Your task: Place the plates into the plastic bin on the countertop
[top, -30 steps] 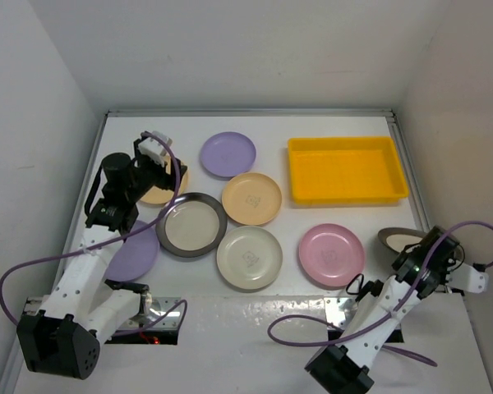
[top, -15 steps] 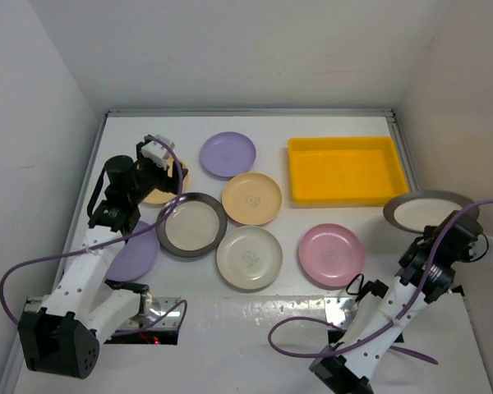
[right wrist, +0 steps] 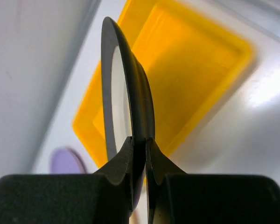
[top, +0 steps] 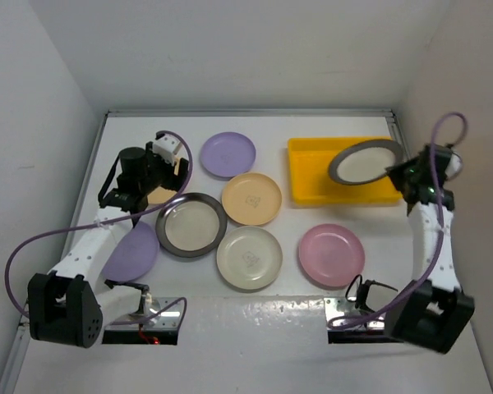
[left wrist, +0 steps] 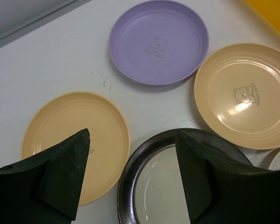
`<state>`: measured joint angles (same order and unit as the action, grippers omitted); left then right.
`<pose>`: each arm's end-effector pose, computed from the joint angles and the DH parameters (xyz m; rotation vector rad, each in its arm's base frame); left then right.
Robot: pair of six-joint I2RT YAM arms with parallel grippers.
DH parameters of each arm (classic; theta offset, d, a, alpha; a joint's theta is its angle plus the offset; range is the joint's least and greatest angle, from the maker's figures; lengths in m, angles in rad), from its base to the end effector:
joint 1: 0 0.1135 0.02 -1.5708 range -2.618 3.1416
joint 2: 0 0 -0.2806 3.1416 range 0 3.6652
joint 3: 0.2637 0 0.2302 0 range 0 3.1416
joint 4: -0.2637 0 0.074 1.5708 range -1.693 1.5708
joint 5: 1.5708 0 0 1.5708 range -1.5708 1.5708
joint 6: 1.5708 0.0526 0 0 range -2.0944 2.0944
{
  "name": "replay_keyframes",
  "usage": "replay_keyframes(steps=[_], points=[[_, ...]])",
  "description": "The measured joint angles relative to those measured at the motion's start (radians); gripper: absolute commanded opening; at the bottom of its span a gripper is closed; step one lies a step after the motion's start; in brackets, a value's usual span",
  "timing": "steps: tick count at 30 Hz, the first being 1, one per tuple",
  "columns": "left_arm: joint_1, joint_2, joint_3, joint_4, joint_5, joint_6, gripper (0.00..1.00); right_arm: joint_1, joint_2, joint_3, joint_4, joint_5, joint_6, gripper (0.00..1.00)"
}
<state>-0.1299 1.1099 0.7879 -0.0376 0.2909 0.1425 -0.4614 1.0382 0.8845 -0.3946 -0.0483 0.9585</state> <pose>0.2375 -0.0462 0.3076 0.4523 1.8701 -0.2721 0.1930 -0.0931 0.3145 1.3713 1.6400 0.3450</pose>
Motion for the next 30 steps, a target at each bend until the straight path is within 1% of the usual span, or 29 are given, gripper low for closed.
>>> replay_keyframes(steps=[2,4,5,8,11,14,17,21,22,23,24,25,26,27,28,30], points=[[0.0,0.024,0.017,-0.004,-0.003,0.002,0.76,0.155,0.112,0.042,0.029,0.047,-0.065,0.0],[0.0,0.039,0.032,-0.007,-0.01,0.004,0.76,0.245,0.188,0.048,0.097,0.035,-0.09,0.0],[0.0,0.042,0.036,-0.007,-0.014,0.005,0.76,0.263,0.222,0.047,0.129,0.021,-0.093,0.0],[0.0,0.049,0.049,-0.01,-0.03,0.011,0.76,0.253,0.307,0.048,0.22,0.009,-0.102,0.0],[0.0,0.063,0.058,-0.015,-0.046,0.015,0.76,0.234,0.385,0.044,0.266,0.028,-0.11,0.0],[0.0,0.076,0.063,-0.023,-0.055,0.023,0.76,0.216,0.413,0.005,0.321,0.033,-0.111,0.0],[0.0,0.091,0.071,-0.028,-0.06,0.031,0.76,0.188,0.468,-0.044,0.424,-0.026,-0.118,0.0],[0.0,0.108,0.086,-0.031,-0.06,0.037,0.76,0.144,0.587,-0.08,0.584,-0.156,-0.119,0.0],[0.0,0.109,0.087,-0.03,-0.06,0.038,0.78,0.135,0.605,-0.085,0.615,-0.182,-0.12,0.02],[0.0,0.11,0.087,-0.031,-0.06,0.042,0.81,0.127,0.617,-0.09,0.642,-0.201,-0.122,0.11],[0.0,0.111,0.087,-0.031,-0.06,0.043,0.83,0.121,0.624,-0.094,0.661,-0.215,-0.127,0.28],[0.0,0.111,0.087,-0.032,-0.06,0.046,0.9,0.116,0.629,-0.094,0.668,-0.225,-0.129,0.45],[0.0,0.112,0.087,-0.033,-0.06,0.052,0.93,0.114,0.632,-0.093,0.671,-0.226,-0.132,0.82],[0.0,0.112,0.087,-0.035,-0.06,0.053,0.95,0.112,0.634,-0.092,0.669,-0.229,-0.143,1.0],[0.0,0.113,0.087,-0.039,-0.06,0.054,0.97,0.112,0.636,-0.085,0.658,-0.227,-0.171,1.0],[0.0,0.117,0.087,-0.053,-0.064,0.056,0.98,0.118,0.658,-0.027,0.562,-0.195,-0.238,1.0]])
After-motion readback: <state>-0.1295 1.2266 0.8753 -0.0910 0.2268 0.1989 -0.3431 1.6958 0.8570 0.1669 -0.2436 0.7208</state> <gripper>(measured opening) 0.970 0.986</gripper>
